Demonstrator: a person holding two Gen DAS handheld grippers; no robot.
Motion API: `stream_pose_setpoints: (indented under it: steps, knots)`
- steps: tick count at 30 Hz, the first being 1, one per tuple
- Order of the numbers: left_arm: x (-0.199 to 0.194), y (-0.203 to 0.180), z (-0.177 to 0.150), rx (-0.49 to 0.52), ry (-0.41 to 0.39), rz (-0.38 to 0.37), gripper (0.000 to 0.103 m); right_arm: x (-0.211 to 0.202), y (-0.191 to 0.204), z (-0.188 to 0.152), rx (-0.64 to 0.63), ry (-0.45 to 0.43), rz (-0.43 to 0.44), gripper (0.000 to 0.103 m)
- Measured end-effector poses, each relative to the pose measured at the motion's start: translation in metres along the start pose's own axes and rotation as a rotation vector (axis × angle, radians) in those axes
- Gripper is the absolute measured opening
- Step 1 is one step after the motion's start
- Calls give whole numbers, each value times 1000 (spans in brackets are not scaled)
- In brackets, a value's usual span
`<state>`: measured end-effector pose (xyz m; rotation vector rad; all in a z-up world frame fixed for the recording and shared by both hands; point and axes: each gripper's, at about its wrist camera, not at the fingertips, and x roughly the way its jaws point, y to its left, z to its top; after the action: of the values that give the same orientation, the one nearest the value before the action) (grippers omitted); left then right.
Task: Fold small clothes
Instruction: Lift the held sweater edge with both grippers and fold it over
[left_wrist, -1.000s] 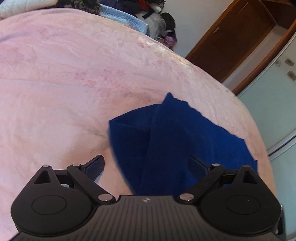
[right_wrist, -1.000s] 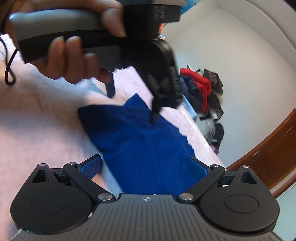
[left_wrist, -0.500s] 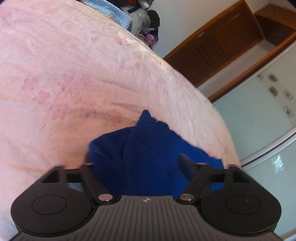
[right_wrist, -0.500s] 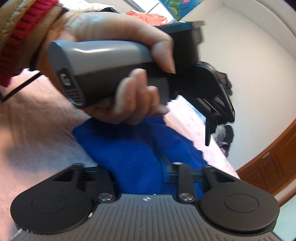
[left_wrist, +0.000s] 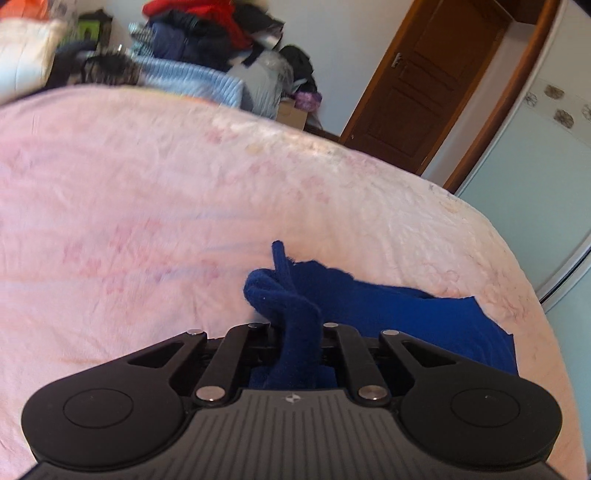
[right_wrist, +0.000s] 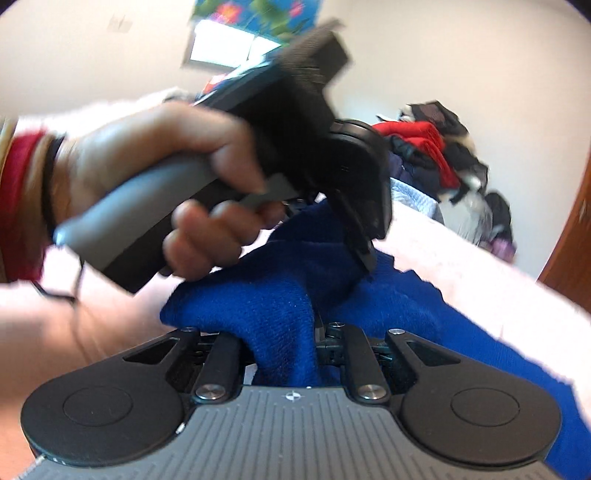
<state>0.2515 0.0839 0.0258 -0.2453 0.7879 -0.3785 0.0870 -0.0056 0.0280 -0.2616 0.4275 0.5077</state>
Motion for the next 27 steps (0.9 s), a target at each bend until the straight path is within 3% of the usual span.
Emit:
stream_pose_setpoints:
  steps: [6, 11, 27]
  knots:
    - [-14, -48, 9, 57, -68, 8, 8, -35, -51, -11, 211, -74, 24, 17]
    - [-16, -87, 10, 103, -99, -7, 8, -55, -88, -29, 288, -116, -16, 17]
    - [27, -205, -11, 255, -47, -76, 8, -113, -140, -92, 397, -166, -169, 17]
